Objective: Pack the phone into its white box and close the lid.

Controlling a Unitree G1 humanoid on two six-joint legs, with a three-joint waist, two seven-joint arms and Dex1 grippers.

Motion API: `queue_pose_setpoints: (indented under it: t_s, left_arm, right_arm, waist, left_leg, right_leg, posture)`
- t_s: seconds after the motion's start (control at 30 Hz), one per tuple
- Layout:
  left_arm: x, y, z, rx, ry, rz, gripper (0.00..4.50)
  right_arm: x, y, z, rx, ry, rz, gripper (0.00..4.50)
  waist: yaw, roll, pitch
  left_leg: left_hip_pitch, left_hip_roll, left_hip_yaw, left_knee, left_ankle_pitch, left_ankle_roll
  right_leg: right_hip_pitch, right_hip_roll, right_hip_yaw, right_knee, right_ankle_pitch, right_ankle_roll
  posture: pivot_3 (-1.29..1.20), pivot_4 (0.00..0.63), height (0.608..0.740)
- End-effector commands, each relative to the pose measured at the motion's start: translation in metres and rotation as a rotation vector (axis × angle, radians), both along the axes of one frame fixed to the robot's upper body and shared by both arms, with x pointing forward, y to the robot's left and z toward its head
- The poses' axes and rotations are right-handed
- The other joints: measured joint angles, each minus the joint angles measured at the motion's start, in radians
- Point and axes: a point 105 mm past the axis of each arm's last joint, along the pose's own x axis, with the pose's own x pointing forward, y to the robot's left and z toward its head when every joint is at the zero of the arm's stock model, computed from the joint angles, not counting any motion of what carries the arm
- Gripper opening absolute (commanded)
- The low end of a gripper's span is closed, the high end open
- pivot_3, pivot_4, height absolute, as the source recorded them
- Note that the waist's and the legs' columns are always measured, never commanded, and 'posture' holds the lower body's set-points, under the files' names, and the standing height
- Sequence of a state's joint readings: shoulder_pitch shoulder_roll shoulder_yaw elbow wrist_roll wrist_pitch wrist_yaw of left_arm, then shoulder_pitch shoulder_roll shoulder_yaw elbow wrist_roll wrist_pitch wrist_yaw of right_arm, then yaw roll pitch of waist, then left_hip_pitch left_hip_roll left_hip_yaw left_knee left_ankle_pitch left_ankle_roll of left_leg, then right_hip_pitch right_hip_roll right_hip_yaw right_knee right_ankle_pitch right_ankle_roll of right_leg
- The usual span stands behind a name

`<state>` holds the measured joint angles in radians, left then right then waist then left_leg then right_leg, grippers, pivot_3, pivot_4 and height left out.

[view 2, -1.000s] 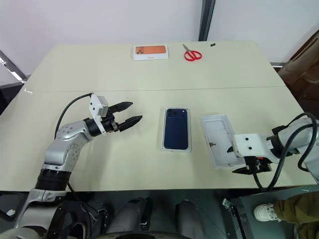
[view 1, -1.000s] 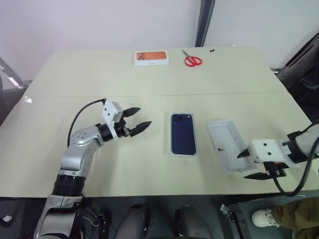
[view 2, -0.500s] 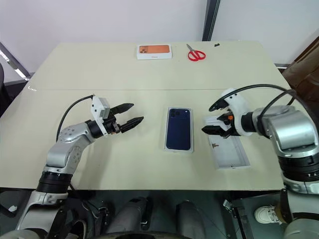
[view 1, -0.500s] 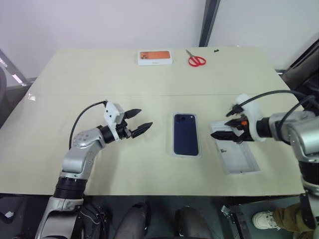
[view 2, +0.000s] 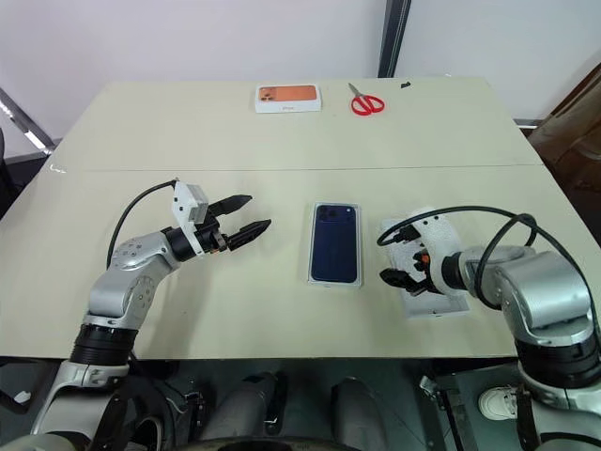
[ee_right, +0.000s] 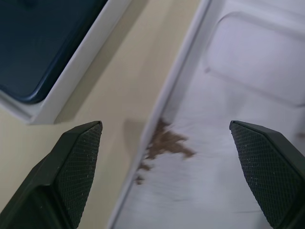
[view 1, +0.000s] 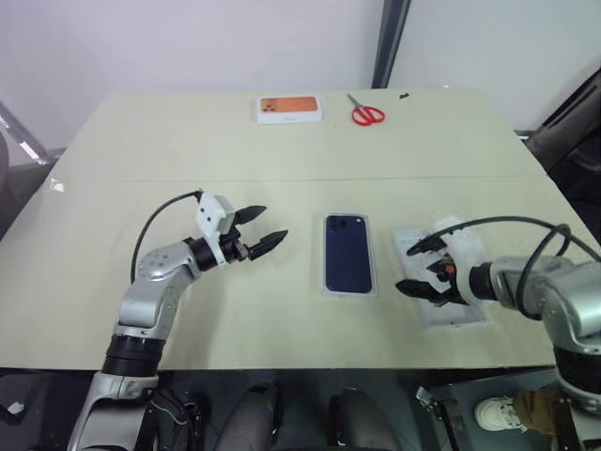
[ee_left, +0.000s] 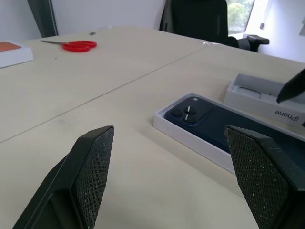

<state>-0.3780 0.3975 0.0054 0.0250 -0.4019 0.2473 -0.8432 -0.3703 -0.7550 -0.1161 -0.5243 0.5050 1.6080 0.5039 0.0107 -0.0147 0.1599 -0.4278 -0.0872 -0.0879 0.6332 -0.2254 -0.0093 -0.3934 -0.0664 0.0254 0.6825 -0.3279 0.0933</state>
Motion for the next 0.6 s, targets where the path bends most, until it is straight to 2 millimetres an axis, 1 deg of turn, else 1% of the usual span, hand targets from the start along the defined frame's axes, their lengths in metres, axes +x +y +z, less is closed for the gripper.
queue_pose_setpoints:
  t_s: [0.03, 0.27, 0.6]
  left_arm:
    - [-0.0017, -0.0046, 0.0111, -0.006, -0.049, -0.013, 3.93]
    - [-0.0004, -0.0045, 0.0107, -0.006, -0.046, -0.009, 3.93]
    - [-0.0012, -0.0066, 0.0102, -0.009, -0.047, -0.006, 3.93]
  right_arm:
    - [0.001, 0.0008, 0.0111, 0.027, -0.067, -0.032, 4.48]
    - [0.0029, 0.005, 0.0102, 0.068, -0.074, -0.088, 4.48]
    - [-0.0049, 0.006, 0.0028, 0.052, -0.029, -0.125, 4.48]
  waist:
    - [0.0, 0.0, 0.0]
    - [-0.002, 0.0, 0.0]
    - [-0.005, 0.0, 0.0]
  left_leg:
    - [0.0, 0.0, 0.0, 0.0, 0.0, 0.0]
    - [0.0, 0.0, 0.0, 0.0, 0.0, 0.0]
    - [0.0, 0.0, 0.0, 0.0, 0.0, 0.001]
  right_leg:
    - [0.0, 0.0, 0.0, 0.0, 0.0, 0.0]
    - [0.0, 0.0, 0.0, 0.0, 0.0, 0.0]
    - [0.001, 0.0, 0.0, 0.0, 0.0, 0.0]
  posture:
    - [0.0, 0.15, 0.734]
    - [0.0, 0.15, 0.734]
    - [0.0, 0.15, 0.734]
